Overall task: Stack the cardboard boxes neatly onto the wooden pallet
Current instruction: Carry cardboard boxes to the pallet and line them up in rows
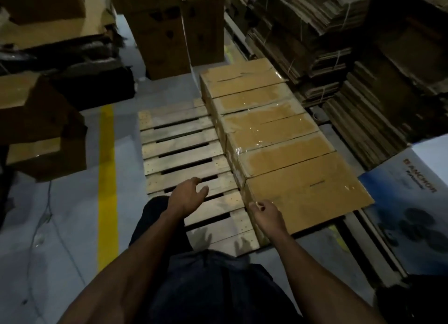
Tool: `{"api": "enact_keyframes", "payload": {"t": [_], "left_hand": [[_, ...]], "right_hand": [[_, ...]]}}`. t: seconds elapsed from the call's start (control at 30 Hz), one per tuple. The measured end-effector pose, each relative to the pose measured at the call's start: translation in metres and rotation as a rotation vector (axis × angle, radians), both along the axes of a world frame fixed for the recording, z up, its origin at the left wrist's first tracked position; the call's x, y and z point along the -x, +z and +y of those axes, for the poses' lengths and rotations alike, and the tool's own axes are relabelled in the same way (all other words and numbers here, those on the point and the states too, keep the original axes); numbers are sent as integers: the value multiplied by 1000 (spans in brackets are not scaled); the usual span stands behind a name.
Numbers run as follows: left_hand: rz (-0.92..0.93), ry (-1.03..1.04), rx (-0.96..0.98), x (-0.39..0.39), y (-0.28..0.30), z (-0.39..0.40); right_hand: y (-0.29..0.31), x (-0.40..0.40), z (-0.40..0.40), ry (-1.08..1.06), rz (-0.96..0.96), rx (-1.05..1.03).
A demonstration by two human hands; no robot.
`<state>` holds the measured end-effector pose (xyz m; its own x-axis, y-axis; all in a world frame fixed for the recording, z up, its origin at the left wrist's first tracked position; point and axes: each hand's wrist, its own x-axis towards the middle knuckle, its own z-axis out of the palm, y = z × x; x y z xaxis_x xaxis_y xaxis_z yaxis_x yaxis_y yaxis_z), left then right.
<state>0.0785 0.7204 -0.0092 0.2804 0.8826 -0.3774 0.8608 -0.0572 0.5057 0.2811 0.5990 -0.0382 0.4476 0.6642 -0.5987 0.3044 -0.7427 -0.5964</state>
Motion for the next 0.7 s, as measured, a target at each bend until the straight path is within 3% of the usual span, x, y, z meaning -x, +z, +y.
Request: {"api": "enact_keyframes", "payload": {"t": [0.27, 0.53, 0.7], "left_hand": [[51, -165, 60, 35, -6, 38], [43, -626, 48, 112, -18, 94], [58, -822, 70, 148, -18, 103]], "right_hand": [[14, 42, 11, -141, -34, 79], [22, 146, 20, -459, -109, 85], [30, 227, -5, -631, -60, 133]]}}
